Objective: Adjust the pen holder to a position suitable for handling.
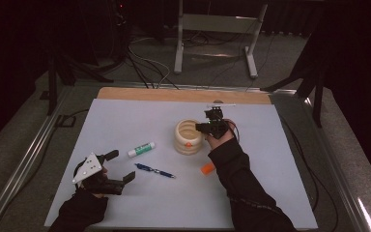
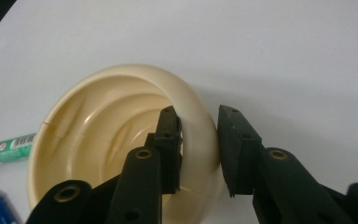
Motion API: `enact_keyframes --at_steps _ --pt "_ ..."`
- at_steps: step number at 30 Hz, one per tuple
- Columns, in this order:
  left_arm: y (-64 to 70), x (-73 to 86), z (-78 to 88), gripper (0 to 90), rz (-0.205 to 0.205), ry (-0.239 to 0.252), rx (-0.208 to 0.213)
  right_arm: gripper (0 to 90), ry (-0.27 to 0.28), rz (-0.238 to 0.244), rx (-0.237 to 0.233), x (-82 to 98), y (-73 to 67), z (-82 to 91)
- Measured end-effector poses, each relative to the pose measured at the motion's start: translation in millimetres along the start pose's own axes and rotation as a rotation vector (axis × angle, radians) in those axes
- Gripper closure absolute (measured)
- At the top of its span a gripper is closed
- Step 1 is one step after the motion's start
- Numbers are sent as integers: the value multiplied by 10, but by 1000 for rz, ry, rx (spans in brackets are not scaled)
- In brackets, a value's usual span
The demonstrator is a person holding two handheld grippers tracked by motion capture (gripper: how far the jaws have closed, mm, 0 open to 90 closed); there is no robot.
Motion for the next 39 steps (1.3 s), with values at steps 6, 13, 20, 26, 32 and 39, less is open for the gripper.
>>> enact_keyframes --at_steps 6,13,20,26,32,39 --pt "3 -2 2 0 -3 0 0 701 -4 24 -3 33 -61 22" --pt "-1 0 0 0 -2 -1 1 686 0 21 -6 27 -77 -3" --pt "0 0 0 0 -2 -1 0 541 -1 32 -20 15 -65 -16" --pt "-3 2 -2 0 -1 -1 0 453 30 61 -17 -7 -82 28" --pt "-8 5 -3 0 3 -1 2 396 63 80 -26 -44 -82 101" --pt "-19 22 -21 0 2 -7 4 293 98 125 -48 -72 -145 235"
Point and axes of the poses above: each handheld gripper's, and its own axes: z roughly backward along the jaws, x roughly out of its underside, y roughly to its right, the point moved 2 cm from there along -z, roughly forward along the jaws, and after that the axes turned 4 degrees about -y, right-handed, at the moved point
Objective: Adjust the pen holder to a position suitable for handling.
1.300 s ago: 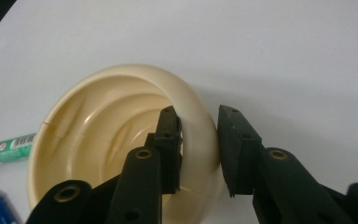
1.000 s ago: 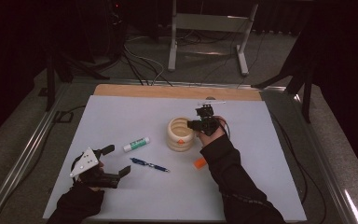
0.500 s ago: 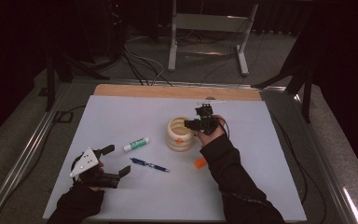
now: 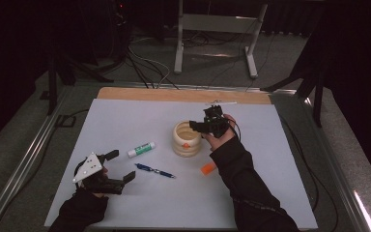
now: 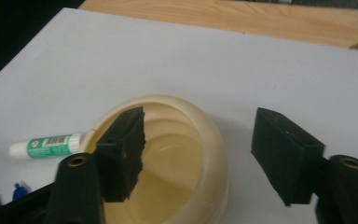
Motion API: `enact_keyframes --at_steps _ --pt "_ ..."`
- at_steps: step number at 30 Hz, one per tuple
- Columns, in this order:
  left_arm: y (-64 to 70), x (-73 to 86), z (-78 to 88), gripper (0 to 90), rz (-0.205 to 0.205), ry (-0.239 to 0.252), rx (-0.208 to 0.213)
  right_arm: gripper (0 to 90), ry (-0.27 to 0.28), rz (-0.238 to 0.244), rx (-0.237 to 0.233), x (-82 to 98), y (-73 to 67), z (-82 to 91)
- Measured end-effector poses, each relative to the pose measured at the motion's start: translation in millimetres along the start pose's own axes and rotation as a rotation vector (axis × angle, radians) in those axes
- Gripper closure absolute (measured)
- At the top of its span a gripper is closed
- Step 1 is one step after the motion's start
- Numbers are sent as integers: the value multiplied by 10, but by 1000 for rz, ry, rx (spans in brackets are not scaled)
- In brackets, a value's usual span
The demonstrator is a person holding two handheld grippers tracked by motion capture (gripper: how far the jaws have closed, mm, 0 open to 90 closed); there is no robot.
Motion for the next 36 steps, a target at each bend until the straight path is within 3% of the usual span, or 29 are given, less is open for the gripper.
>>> enact_keyframes --at_steps 2,4,9,12,18,29,36 --pt "-4 4 4 0 -3 -1 -1 267 7 7 -14 -7 -10 23" --pt "-11 -1 12 0 -1 3 -3 176 13 42 -64 -26 -49 74" --pt "-20 4 -6 0 1 2 3 132 28 63 -83 -51 -105 134" --pt "-25 1 -5 0 3 7 3 22 41 90 -105 -59 -145 171" --pt "-36 2 -9 0 2 8 3 12 72 137 -123 -53 -231 225" --pt "-44 -2 -12 0 3 10 2 17 155 168 -155 -29 -296 333" --pt "-34 -5 -7 0 1 11 1 17 176 237 -197 14 -382 345"
Point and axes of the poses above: each handheld gripper's, and its own axes: z roughly backward along the jaws, x roughly out of its underside, y roughly to its right, the point moved 2 cm from there along -z, roughly forward along the jaws, and after that the axes turned 4 degrees about -y, right-handed, at the moved point
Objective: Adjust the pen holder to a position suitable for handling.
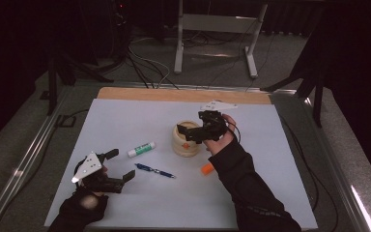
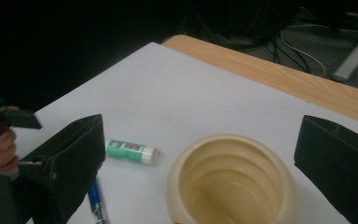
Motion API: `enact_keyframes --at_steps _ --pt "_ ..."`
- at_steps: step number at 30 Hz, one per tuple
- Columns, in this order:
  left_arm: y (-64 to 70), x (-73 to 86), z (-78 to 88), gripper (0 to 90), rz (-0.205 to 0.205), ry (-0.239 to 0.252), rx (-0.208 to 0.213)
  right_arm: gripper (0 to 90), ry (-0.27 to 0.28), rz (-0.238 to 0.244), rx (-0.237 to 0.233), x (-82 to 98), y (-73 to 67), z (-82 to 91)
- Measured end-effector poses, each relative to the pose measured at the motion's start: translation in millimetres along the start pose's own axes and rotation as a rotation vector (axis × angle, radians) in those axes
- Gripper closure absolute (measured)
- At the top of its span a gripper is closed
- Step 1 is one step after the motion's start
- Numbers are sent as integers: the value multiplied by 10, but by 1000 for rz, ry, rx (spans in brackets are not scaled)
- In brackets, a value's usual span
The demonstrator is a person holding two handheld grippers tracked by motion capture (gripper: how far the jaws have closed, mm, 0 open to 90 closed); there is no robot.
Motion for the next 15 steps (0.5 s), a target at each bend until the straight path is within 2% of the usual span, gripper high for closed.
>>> enact_keyframes --at_steps 3,15 --pt "6 -3 -2 0 -5 -1 0 17 32 26 -17 13 -29 -4" --pt "23 -20 -28 0 -12 -5 1 17 81 43 -79 125 -115 5"
Point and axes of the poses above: each handheld gripper's, and its own axes: z roughly backward along the jaws, x roughly out of its underside, y roughly to its right, the point moved 2 cm from there along -z, roughly forward along the jaws, and after that the axes turned 4 degrees about -y, right-handed, at the moved point
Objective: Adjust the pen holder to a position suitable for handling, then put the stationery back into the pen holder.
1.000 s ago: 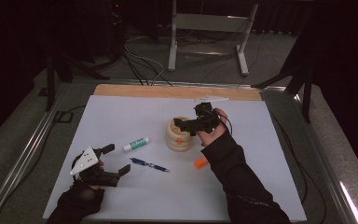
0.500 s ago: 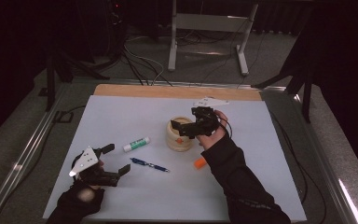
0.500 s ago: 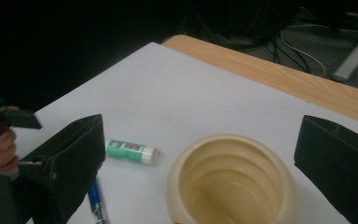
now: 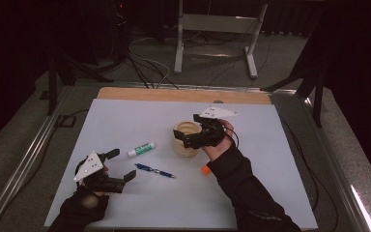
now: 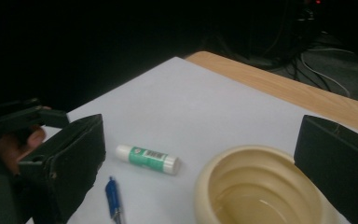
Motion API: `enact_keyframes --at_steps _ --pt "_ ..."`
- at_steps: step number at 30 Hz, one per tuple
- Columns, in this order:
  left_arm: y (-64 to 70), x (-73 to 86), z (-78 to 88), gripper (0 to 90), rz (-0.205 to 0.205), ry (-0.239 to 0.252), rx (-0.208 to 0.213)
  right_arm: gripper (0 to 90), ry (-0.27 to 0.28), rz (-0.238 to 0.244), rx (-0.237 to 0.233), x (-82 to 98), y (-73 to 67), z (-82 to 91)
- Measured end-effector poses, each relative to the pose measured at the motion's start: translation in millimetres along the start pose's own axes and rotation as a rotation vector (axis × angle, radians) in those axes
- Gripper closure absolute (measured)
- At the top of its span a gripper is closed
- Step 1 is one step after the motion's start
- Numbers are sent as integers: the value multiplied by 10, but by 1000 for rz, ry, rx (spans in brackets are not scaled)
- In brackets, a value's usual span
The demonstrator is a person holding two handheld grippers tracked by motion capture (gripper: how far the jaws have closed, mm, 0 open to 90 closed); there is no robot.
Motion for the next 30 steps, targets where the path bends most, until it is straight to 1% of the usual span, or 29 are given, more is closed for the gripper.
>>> enact_keyframes --at_steps 3,5,6,9,14,15,16,18,21,24,25,26,27,29,30 --pt "14 -8 -5 0 -7 0 -1 17 -7 4 -22 53 -31 3" --pt "24 -9 -3 0 -7 1 -3 17 -9 4 -29 68 -40 1" --pt "27 -10 -2 0 -9 -1 -4 17 -10 1 -42 94 -56 5" --pt "26 -13 -2 0 -8 1 -4 17 -9 3 -59 111 -70 20" --pt "29 -16 -3 0 -10 0 -4 17 -3 9 -69 149 -100 41" --pt "30 -16 -4 0 -9 -1 -3 17 -7 12 -82 163 -110 42" --pt "30 -16 -6 0 -11 -1 -4 17 -7 16 -85 178 -117 40" --pt "31 -16 -7 0 -11 -1 -3 17 -8 22 -111 212 -134 33" --pt "29 -22 -9 0 -10 2 -3 17 -10 34 -134 259 -158 23" --pt "31 -21 -11 0 -12 2 -1 16 -17 23 -137 307 -164 4" --pt "30 -21 -10 0 -11 3 -1 16 -13 32 -135 323 -163 -1" --pt "30 -20 -10 0 -13 2 -2 16 -18 44 -143 336 -161 -4" --pt "28 -19 -8 0 -12 2 -1 17 -23 43 -153 353 -160 -10" --pt "28 -17 -1 0 -12 2 -1 16 -27 49 -154 370 -156 -17" --pt "30 -16 4 0 -11 3 0 16 -6 50 -186 409 -160 -26"
Point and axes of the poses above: each handheld gripper's, and its own axes: z roughly backward along the jaws, x roughly out of its underside, y roughly to its right, the point moved 2 cm from there along -z, roughly forward along the jaws, and after that the axes turned 4 degrees about -y, right-handed, at the moved point
